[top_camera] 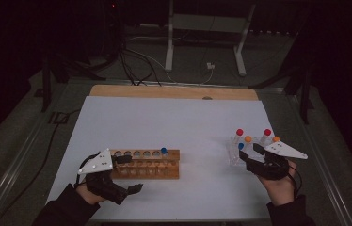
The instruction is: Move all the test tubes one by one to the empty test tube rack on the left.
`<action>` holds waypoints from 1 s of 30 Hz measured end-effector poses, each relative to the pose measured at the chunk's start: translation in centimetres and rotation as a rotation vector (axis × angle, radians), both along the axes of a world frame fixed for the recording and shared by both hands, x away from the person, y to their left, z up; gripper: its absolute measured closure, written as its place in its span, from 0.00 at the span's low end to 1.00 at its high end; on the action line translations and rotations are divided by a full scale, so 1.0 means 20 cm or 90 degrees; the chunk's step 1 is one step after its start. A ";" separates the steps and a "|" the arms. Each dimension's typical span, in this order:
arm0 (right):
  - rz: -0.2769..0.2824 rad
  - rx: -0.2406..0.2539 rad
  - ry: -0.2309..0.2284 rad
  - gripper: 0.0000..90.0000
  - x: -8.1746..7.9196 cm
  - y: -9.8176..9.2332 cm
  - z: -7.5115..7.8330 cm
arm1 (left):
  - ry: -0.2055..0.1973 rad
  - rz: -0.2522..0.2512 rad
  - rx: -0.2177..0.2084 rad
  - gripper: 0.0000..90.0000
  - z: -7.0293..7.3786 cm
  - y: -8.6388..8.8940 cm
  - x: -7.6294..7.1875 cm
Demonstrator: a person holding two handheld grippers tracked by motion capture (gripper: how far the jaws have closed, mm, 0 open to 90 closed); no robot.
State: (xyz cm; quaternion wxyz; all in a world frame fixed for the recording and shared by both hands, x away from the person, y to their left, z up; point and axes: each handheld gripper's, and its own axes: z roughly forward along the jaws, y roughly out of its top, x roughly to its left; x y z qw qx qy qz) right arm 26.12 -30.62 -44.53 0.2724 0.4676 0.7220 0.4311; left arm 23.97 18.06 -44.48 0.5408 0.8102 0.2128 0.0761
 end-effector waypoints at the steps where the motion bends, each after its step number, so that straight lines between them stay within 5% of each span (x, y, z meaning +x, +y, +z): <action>1: -0.003 0.003 0.007 0.44 0.01 -0.01 -0.02 | 0.000 0.001 0.002 0.01 0.00 0.00 0.00; 13: -0.006 -0.002 0.043 0.68 0.08 -0.01 -0.13 | 0.000 0.001 0.008 0.01 -0.02 0.01 0.00; 30: 0.001 -0.029 0.051 0.85 0.13 0.04 -0.15 | 0.005 0.003 0.010 0.01 -0.03 0.02 0.01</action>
